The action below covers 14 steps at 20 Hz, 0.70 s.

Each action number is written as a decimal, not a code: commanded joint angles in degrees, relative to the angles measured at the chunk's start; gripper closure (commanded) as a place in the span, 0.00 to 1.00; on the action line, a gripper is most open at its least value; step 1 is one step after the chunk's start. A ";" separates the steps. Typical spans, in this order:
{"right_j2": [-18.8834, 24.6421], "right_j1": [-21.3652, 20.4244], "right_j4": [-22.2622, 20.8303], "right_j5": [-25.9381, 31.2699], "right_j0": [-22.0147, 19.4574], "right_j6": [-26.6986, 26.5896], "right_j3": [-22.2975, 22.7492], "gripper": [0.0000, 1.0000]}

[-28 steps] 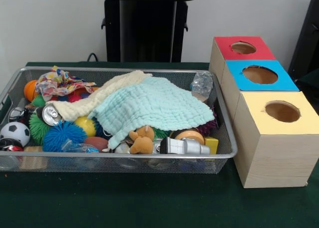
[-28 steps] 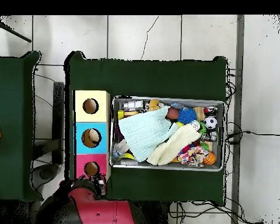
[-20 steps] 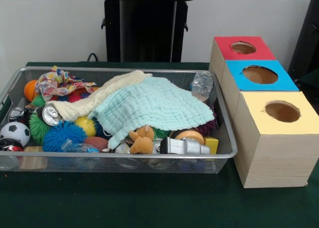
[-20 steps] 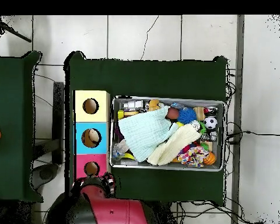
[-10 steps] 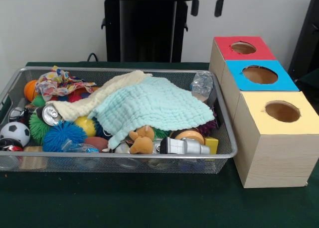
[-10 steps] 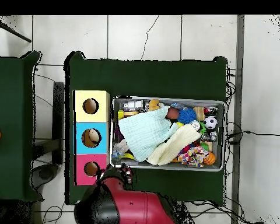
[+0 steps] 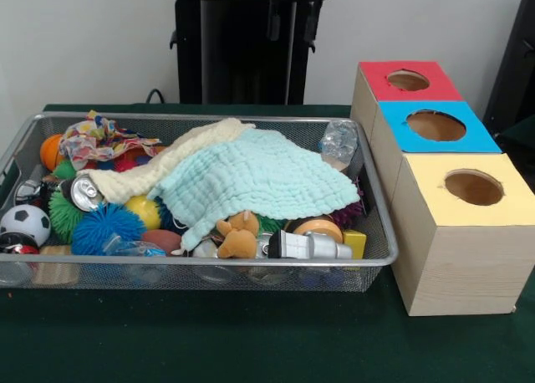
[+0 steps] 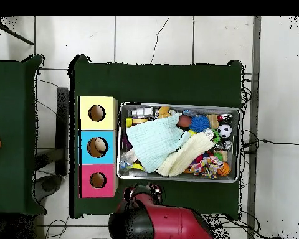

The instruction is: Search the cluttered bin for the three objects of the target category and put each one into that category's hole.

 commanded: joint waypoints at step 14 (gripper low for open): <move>3.70 14.98 -9.16 -11.98 5.99 9.41 -4.28 0.00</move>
